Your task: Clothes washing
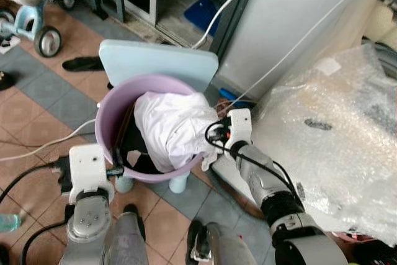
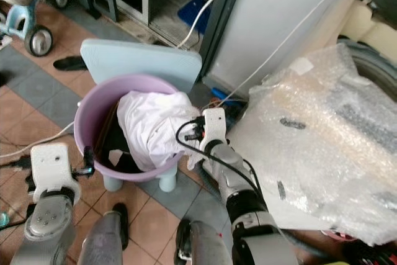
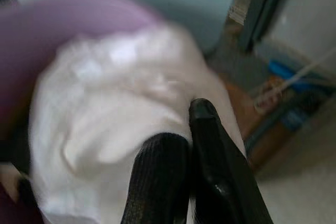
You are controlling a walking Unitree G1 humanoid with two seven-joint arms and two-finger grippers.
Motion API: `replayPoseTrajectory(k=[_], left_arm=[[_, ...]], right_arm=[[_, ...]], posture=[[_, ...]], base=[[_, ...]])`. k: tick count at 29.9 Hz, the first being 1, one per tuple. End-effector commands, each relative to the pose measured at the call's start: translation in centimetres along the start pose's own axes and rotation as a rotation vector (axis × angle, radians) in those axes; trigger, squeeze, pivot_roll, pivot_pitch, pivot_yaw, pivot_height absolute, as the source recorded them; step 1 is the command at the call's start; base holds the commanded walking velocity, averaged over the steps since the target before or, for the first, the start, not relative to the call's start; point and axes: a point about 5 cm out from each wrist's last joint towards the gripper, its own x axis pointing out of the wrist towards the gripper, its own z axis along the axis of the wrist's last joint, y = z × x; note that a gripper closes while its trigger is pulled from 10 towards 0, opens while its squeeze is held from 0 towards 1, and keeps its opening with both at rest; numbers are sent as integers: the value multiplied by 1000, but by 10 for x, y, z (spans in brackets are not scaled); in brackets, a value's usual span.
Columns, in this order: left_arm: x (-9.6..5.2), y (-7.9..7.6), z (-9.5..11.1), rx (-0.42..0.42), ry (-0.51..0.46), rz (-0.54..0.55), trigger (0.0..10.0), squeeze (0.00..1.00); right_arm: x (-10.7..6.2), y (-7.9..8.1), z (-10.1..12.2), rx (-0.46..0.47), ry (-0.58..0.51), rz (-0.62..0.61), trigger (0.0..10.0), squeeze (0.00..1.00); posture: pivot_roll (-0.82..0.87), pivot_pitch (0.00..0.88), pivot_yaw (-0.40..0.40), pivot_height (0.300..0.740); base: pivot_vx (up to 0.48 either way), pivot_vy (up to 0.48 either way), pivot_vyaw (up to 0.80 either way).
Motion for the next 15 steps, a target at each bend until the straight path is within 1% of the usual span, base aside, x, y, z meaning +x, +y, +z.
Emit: replayPoseTrajectory(k=[1,4,5,7,11,14,15], left_arm=[[2,-3,-3,-6,1,-4,10000,0],[12,-6,1,-15,-33,-13,10000,0],[18,-8,4,-26,-59,-20,10000,0],[22,-11,5,-29,-67,-33,10000,0],[31,-24,6,-27,-89,-84,10000,0],[36,-27,7,-27,-98,-92,10000,0],[39,-30,10,-28,-110,-99,10000,0]], right_arm=[[-4,-3,10,37,-47,4,0,0],[-9,4,23,66,-111,52,0,0],[-17,9,32,87,-161,93,0,0],[-24,12,38,96,-191,120,0,0],[-51,15,48,55,-264,158,0,0],[-58,13,49,60,-276,150,0,0],[-63,11,49,68,-278,143,8824,0]], posture=[[121,34,-184,740],[96,0,-164,740],[81,0,-149,740],[64,0,-136,740],[28,0,-102,740],[11,0,-78,740],[-1,0,-65,740]], base=[[0,0,0],[0,0,0],[0,0,0],[0,0,0],[0,0,0],[0,0,0],[0,0,-569]])
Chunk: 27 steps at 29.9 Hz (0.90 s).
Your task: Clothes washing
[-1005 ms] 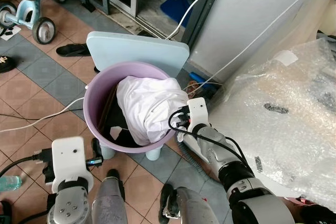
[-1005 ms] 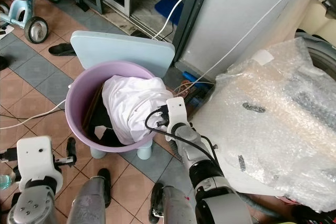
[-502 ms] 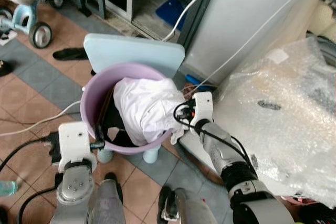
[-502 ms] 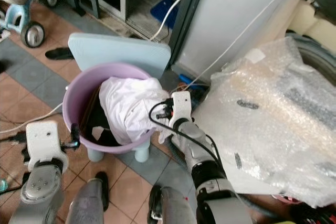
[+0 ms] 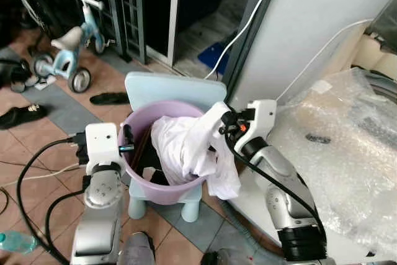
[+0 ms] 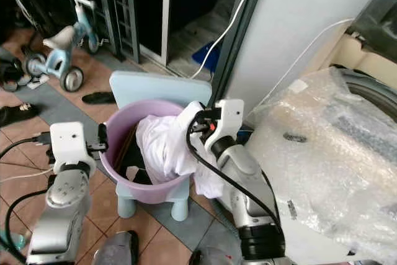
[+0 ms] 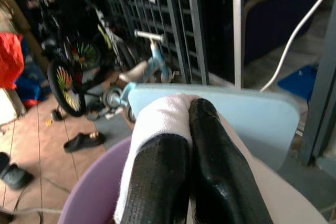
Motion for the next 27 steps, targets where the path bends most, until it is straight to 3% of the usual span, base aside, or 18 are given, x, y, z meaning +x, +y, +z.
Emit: replayPoseTrajectory(k=[1,9,22,27], left_arm=[[6,-8,4,-6,-22,-29,10000,0],[24,-17,12,1,-76,-87,10000,0],[21,-19,2,-5,-70,-84,10000,0],[22,-17,-1,0,-66,-82,10000,0]], right_arm=[[-8,-2,8,15,-25,-12,9843,0],[-1,-9,21,-25,-63,-81,10000,0],[3,-9,22,-56,-45,-69,10000,0],[4,-11,25,-108,-64,-83,10000,0]], posture=[[-9,0,-57,740],[-36,0,-21,740],[-25,0,-36,740],[-27,0,-33,740]], base=[[0,0,-800],[0,0,-780],[0,0,-749],[0,0,-654]])
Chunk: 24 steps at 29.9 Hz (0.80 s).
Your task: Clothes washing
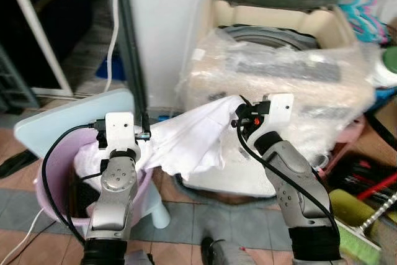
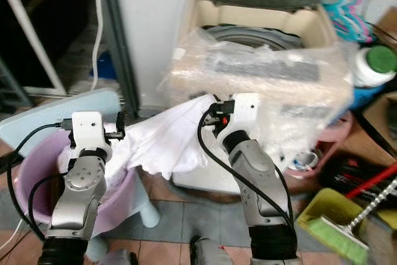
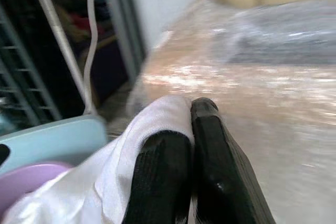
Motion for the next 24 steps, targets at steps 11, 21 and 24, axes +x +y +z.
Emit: replayPoseTrajectory(k=[11,21,24], left_arm=[[1,-2,-6,-3,21,-3,10000,0],[2,0,-7,-4,23,6,10000,0],[3,0,-7,-5,23,9,10000,0]], right_arm=[[5,-5,13,-45,-60,-35,10000,0],[8,-5,15,-72,-72,-35,10000,0],[9,-6,15,-79,-72,-38,10000,0]], posture=[[-32,0,-30,740],[-35,0,-32,740],[-34,0,-33,740]], base=[[0,-197,-130],[0,-280,0],[0,-363,0]])
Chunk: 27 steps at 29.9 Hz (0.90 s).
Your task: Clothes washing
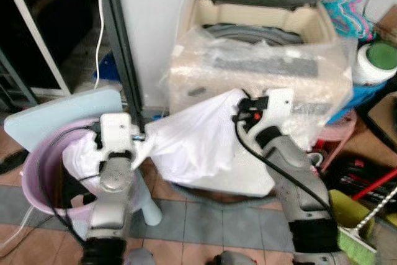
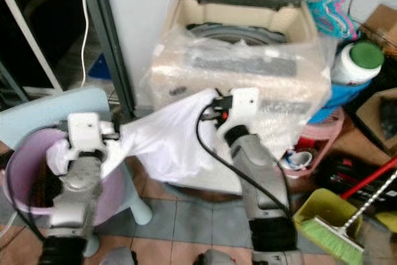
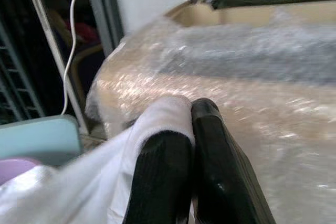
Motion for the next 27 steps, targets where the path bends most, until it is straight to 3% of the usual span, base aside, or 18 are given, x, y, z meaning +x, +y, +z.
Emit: replayPoseTrajectory(k=[1,8,16,21,27], left_arm=[[2,8,-2,10,8,26,10000,0],[6,12,9,-20,-27,61,10000,0],[-6,18,2,-43,-24,72,10000,0],[-7,24,2,-65,-25,93,10000,0],[-9,29,-1,-76,-9,109,10000,0]], right_arm=[[4,3,10,-12,-47,6,10000,0],[11,2,18,-69,-67,32,10000,0],[11,6,17,-70,-66,39,10000,0],[19,19,30,-176,-119,141,10000,0],[23,19,33,-233,-133,178,10000,0]], posture=[[-34,0,-33,740],[-26,0,-43,740],[-24,0,-48,740],[-18,0,-46,740],[-14,0,-39,740]], base=[[0,-480,0],[0,-104,0],[0,0,0],[0,0,0],[304,0,0]])
